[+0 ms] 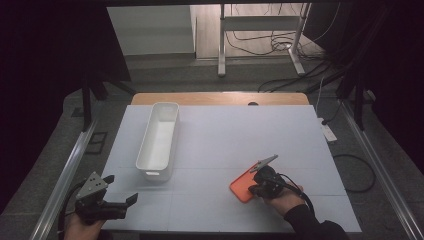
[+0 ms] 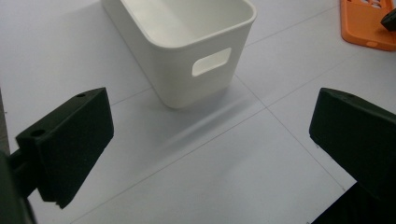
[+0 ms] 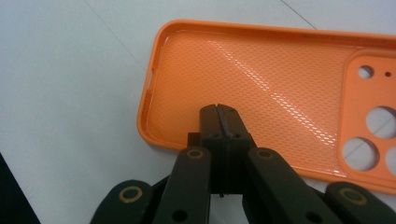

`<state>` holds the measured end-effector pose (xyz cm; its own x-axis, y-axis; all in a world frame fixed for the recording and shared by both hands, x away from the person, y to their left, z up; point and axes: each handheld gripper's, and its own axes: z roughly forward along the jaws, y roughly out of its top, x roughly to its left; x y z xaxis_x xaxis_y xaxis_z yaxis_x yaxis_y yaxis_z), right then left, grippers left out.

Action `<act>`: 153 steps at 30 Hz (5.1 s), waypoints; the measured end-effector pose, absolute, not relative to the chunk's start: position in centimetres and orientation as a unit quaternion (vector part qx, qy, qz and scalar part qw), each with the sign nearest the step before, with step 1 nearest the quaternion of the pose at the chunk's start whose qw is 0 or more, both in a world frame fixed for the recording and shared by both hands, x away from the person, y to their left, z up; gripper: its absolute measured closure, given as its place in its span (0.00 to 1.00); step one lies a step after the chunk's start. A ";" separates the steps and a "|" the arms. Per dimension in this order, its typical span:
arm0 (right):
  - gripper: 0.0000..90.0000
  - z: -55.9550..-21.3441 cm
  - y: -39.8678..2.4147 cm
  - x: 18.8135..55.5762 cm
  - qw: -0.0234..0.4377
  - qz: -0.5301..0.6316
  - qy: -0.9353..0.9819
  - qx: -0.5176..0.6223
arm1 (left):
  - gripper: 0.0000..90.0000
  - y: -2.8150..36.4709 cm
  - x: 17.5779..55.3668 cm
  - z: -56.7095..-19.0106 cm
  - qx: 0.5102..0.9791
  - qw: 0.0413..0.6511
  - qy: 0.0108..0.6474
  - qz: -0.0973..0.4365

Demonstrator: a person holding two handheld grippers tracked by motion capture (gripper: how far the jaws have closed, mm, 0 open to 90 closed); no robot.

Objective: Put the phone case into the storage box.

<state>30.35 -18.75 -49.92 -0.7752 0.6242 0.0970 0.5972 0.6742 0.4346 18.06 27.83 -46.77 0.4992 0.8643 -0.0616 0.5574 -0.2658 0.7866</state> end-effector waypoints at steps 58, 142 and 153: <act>0.99 -48.5 -24.3 31.7 0.072 0.207 0.894 0.391 | 0.01 27.7 18.1 -46.8 0.772 0.391 0.461 0.195; 0.22 -50.5 -26.5 31.9 0.100 0.211 0.874 0.427 | 0.01 27.7 18.1 -46.8 0.776 0.389 0.457 0.194; 0.71 -49.8 -26.5 32.1 0.069 0.218 0.876 0.424 | 0.01 27.6 18.1 -46.8 0.777 0.388 0.457 0.194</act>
<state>32.08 -26.51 -49.81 -0.6306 0.7735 0.0640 0.7133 0.5451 0.4406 18.13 27.63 -46.79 0.5075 0.8601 -0.0525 0.5586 -0.2820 0.7800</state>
